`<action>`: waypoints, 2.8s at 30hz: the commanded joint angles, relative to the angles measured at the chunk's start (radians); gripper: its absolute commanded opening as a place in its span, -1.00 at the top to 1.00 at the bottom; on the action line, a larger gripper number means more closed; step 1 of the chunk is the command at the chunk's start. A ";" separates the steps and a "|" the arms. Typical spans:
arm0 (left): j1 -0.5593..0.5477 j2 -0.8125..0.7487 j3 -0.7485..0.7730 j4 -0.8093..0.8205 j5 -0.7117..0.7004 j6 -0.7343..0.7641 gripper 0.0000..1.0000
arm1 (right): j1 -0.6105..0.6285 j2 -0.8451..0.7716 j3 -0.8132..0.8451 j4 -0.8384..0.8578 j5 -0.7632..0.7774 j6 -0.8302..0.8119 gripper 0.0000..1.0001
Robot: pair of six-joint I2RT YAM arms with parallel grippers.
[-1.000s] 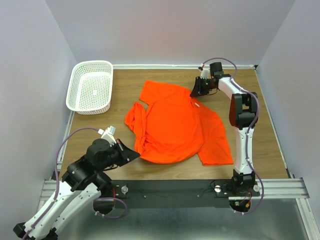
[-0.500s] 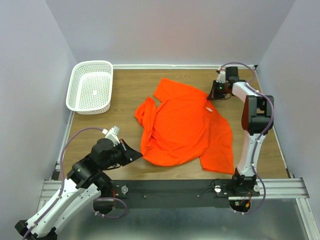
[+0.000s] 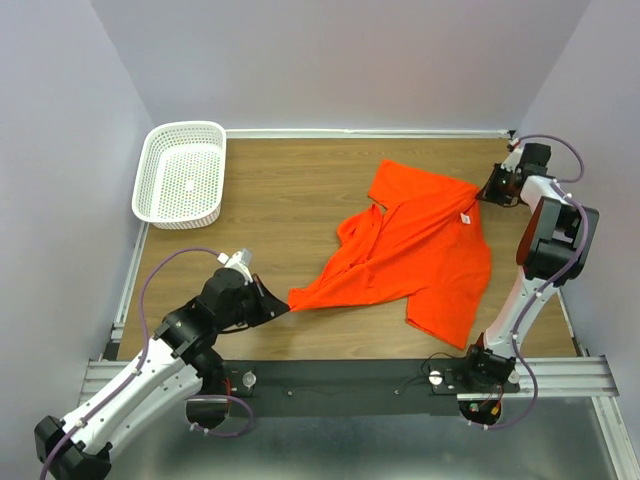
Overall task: Fold and stack the t-shirts
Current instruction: Flatten the tshirt out
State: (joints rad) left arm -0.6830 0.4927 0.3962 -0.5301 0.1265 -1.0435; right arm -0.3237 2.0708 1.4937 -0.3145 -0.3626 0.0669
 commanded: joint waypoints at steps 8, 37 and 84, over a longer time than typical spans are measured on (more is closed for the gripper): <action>-0.003 -0.095 0.010 0.053 0.070 0.026 0.23 | -0.029 -0.023 -0.064 0.045 -0.117 -0.058 0.99; -0.029 1.630 1.315 0.221 -0.105 0.655 0.02 | -0.028 -0.011 -0.093 0.046 -0.254 -0.038 0.99; 0.560 1.070 0.320 0.848 0.167 0.399 1.00 | -0.031 -0.044 -0.099 0.045 -0.211 -0.058 0.99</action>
State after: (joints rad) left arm -0.1318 1.5116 0.6067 0.2253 0.2214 -0.6342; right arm -0.3428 2.0640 1.3983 -0.2787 -0.5934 0.0246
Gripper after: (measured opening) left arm 0.005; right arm 0.009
